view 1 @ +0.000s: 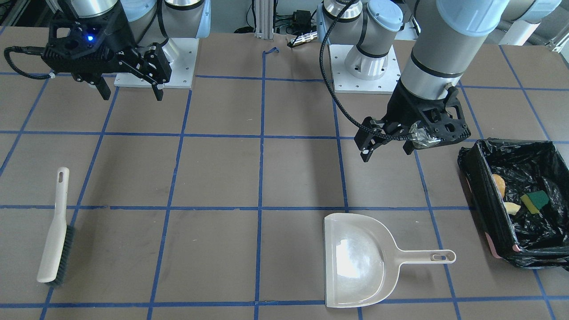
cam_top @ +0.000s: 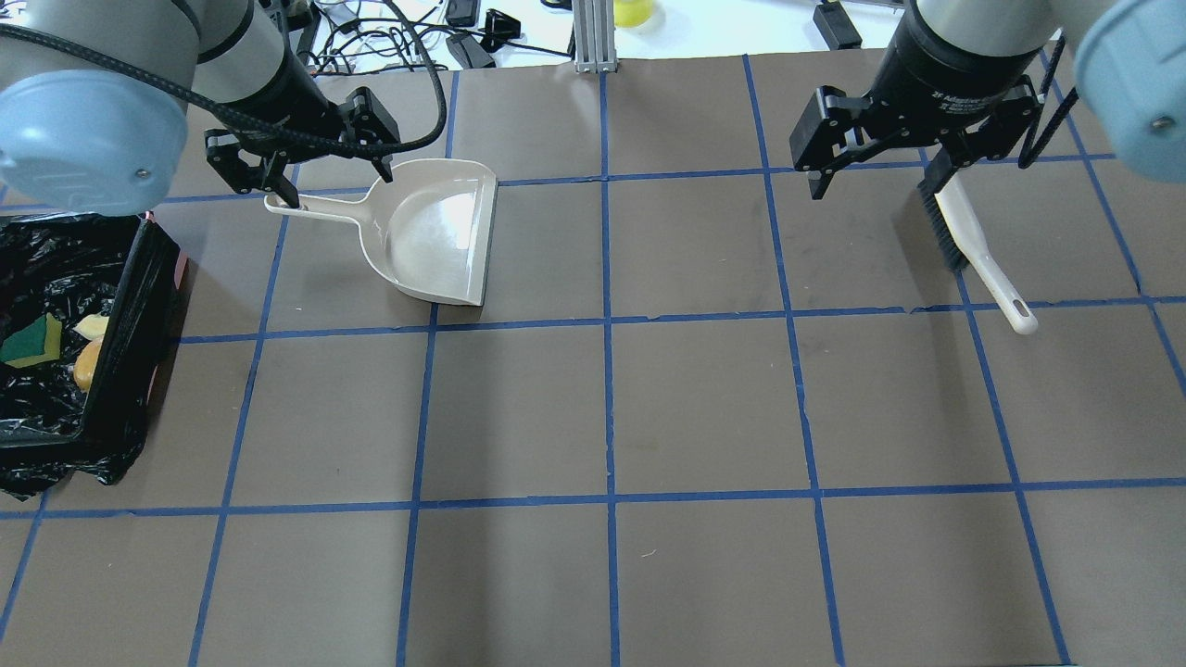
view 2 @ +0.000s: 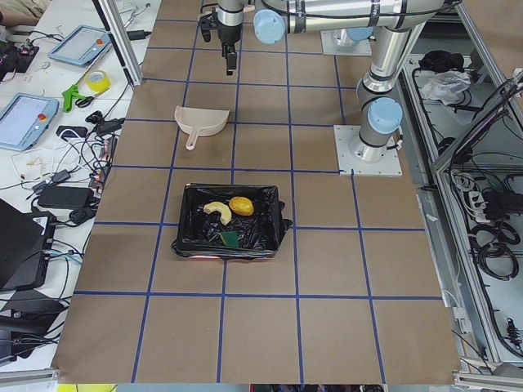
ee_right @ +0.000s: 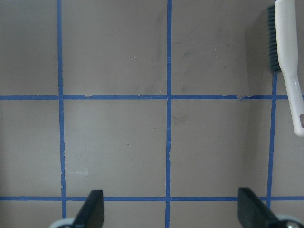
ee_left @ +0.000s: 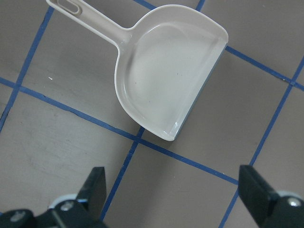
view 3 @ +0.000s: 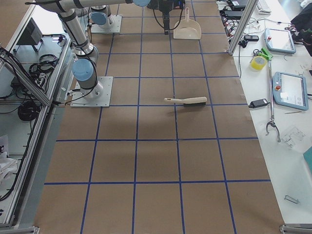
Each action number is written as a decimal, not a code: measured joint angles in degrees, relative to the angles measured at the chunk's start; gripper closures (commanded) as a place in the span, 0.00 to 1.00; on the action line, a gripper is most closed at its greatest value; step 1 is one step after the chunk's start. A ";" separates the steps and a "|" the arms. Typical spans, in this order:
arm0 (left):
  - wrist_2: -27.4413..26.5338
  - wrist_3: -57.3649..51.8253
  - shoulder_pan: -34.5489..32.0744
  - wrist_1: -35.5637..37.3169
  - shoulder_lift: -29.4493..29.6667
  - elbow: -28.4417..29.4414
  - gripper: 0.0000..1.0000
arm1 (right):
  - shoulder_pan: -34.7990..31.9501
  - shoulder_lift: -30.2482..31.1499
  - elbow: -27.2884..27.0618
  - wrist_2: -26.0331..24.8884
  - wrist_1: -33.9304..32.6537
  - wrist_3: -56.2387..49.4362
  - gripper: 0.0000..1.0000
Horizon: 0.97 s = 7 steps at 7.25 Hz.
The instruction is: Sweep and dump trash into bin
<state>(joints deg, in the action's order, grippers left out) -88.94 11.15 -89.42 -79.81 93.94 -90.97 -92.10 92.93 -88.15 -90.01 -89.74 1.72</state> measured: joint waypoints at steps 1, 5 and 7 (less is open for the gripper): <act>-0.19 -1.34 -0.03 -3.16 -1.81 0.01 0.00 | 0.01 -0.01 0.00 -0.01 0.00 -0.05 0.00; -2.77 -9.14 0.22 -9.14 -4.95 0.48 0.00 | 0.02 -0.32 0.00 -0.02 -0.07 -0.22 0.00; -3.10 -9.66 0.12 -10.19 -5.43 0.35 0.00 | 0.02 -0.37 0.00 0.01 -0.09 -0.21 0.00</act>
<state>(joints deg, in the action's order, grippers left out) -92.04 1.49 -89.30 -90.00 88.51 -90.61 -92.07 92.56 -88.15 -90.00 -89.82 1.51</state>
